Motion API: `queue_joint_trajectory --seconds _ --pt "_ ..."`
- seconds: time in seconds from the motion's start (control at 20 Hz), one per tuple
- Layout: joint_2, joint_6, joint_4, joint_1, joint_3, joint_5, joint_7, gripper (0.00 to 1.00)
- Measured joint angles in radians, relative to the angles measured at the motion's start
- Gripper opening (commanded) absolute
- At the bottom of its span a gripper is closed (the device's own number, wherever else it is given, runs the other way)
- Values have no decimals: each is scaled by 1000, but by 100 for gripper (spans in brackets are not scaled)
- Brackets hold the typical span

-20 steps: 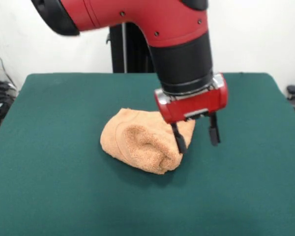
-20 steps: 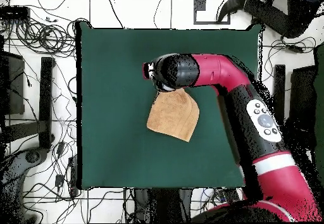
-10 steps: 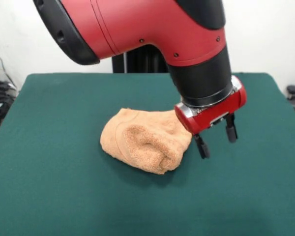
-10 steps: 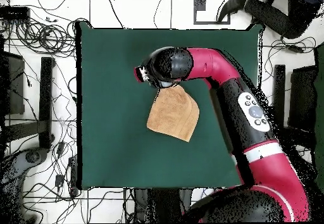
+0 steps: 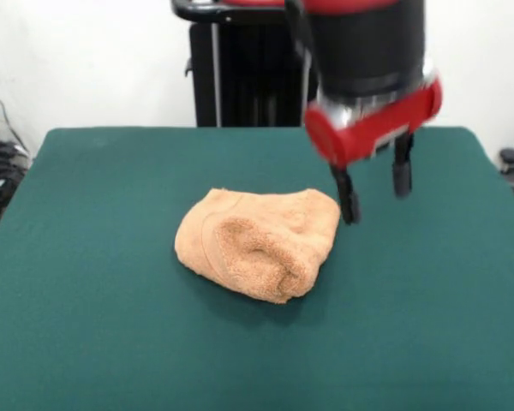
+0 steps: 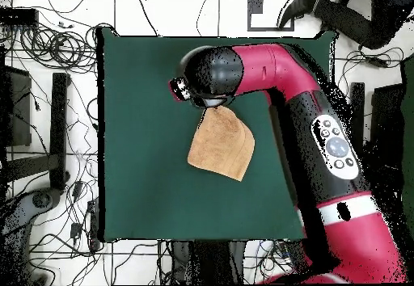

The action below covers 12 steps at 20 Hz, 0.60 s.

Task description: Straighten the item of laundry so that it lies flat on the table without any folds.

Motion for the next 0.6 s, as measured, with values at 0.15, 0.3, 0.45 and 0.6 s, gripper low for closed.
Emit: queue_joint_trajectory --seconds 0.15,0.3,0.45,0.6 --pt "-85 0 9 23 -32 0 8 100" --pt "-176 -5 15 59 -84 0 23 100" --pt "-248 -10 19 94 -130 0 29 100" --pt "-287 -10 19 111 -149 6 29 100"
